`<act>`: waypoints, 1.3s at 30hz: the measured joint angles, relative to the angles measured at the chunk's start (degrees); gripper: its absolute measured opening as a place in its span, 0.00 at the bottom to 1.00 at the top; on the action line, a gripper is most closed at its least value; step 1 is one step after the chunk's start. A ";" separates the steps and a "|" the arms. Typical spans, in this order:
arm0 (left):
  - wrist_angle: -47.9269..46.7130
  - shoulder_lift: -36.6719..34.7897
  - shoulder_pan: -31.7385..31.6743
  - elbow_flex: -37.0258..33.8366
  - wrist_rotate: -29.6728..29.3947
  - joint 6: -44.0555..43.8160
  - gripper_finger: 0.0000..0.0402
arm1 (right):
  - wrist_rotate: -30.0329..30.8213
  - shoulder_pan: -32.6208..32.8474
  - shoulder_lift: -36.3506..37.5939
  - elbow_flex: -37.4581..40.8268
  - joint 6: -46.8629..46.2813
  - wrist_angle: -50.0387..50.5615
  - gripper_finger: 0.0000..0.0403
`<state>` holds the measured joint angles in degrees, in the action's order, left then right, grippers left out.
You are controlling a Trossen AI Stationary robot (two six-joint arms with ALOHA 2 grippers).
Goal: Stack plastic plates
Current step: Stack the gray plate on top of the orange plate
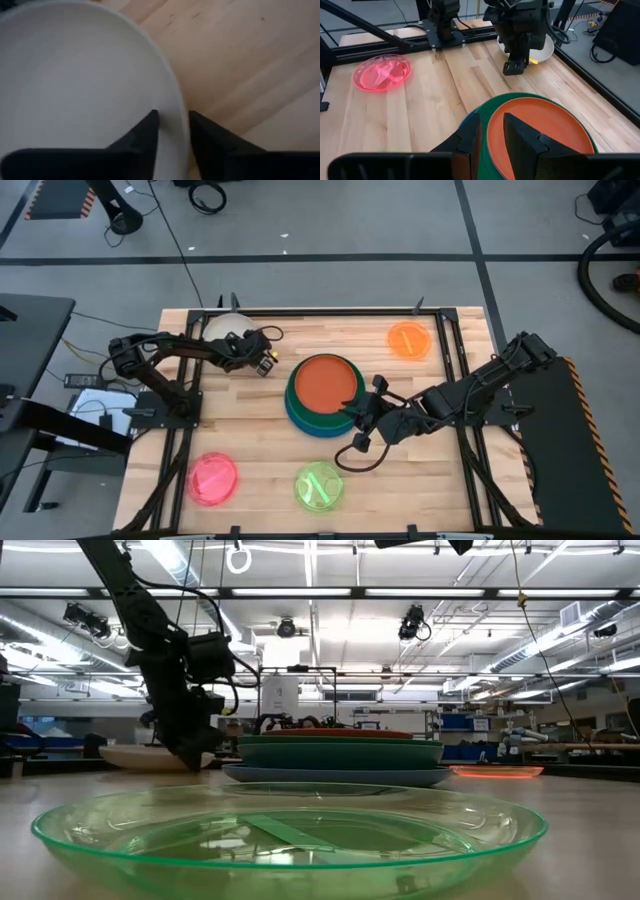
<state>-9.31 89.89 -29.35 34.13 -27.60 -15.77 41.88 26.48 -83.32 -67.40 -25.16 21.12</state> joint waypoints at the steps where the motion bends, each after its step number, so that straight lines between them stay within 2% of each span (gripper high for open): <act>1: -0.21 0.00 0.11 0.00 0.02 0.75 0.24 | 0.00 0.02 -0.01 0.00 0.38 -0.01 0.23; 4: -2.81 -0.88 1.47 0.00 -0.53 2.29 0.09 | -0.08 0.03 0.28 0.00 1.38 -0.63 0.23; 6: -5.33 -1.96 3.04 0.41 -0.99 2.64 0.04 | -0.41 0.38 1.30 0.00 1.78 -1.95 0.23; 11: -17.59 -8.68 9.58 2.67 -0.08 2.08 0.04 | -4.33 1.77 4.61 -0.02 7.15 -3.92 0.23; 14: -21.58 -14.14 15.66 5.36 -0.80 4.26 0.04 | -4.24 2.31 6.03 -0.02 7.07 -4.11 0.23; 16: -21.71 -17.43 20.60 6.63 -0.28 10.15 0.04 | -4.33 2.29 6.33 -0.02 6.94 -4.61 0.23; 18: -20.49 -20.10 26.15 7.49 2.14 20.26 0.04 | -5.47 2.25 6.28 -0.02 7.22 -5.11 0.23; 21: -18.81 -22.36 32.61 8.21 7.86 33.12 0.04 | -9.30 2.29 5.78 -0.04 8.61 -5.76 0.23; 23: -16.00 -22.50 35.79 8.28 11.71 37.81 0.04 | -11.62 2.29 5.23 0.00 10.58 -5.55 0.23; 27: -3.74 -18.34 38.82 8.33 13.33 37.41 0.03 | -12.20 2.19 4.80 0.00 13.19 -7.08 0.23; 30: 1.57 -13.51 38.88 10.22 14.08 40.30 0.03 | -9.79 1.80 5.30 0.00 13.88 -9.81 0.23; 34: 0.66 -5.35 37.86 16.90 15.30 40.63 0.03 | -6.90 1.40 6.27 -0.06 16.65 -11.06 0.23; 39: -2.85 3.00 35.91 23.55 15.37 40.46 0.03 | -6.86 0.76 6.21 -0.01 17.34 -10.00 0.23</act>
<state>-12.16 92.89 6.56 57.68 -12.24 24.69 35.03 27.24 -77.11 -67.41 -7.82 11.11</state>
